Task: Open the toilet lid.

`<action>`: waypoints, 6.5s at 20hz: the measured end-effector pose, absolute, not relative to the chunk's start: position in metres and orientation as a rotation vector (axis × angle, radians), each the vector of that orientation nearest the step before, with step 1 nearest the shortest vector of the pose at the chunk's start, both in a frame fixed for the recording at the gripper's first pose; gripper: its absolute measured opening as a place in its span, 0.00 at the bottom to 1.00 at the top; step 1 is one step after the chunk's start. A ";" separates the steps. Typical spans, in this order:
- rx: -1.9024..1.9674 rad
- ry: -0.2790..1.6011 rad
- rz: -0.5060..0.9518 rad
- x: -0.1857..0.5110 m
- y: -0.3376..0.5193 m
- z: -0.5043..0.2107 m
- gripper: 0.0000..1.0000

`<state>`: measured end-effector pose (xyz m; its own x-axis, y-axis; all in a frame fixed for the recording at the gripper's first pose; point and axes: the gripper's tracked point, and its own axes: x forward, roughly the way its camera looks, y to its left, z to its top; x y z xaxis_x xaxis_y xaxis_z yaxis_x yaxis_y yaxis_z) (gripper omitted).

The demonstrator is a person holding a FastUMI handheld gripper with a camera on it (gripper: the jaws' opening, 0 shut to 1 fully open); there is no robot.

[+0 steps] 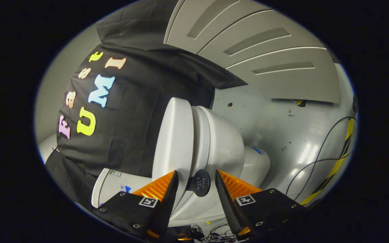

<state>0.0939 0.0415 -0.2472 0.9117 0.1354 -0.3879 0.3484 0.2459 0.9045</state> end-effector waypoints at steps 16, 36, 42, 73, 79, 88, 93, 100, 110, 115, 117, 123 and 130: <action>1.407 0.464 -0.134 0.098 0.036 -0.251 0.07; 1.048 0.512 -0.140 0.102 0.042 -0.139 0.00; 1.025 0.504 -0.123 0.102 0.053 -0.117 0.00; 0.633 0.443 -0.100 0.102 0.113 -0.030 0.00; 0.557 0.416 -0.078 0.103 0.129 -0.015 0.00; 0.426 0.372 -0.023 0.103 0.156 0.011 0.00; 0.333 0.350 0.011 0.103 0.176 0.026 0.00; 0.233 0.311 0.072 0.104 0.207 0.044 0.00; 0.127 0.271 0.132 0.103 0.250 0.057 0.00; 0.120 0.259 0.172 0.105 0.270 0.062 0.00; 0.104 0.252 0.190 0.106 0.279 0.065 0.00; 0.085 0.250 0.261 0.108 0.313 0.067 0.00; 0.045 0.269 0.353 0.111 0.346 0.070 0.00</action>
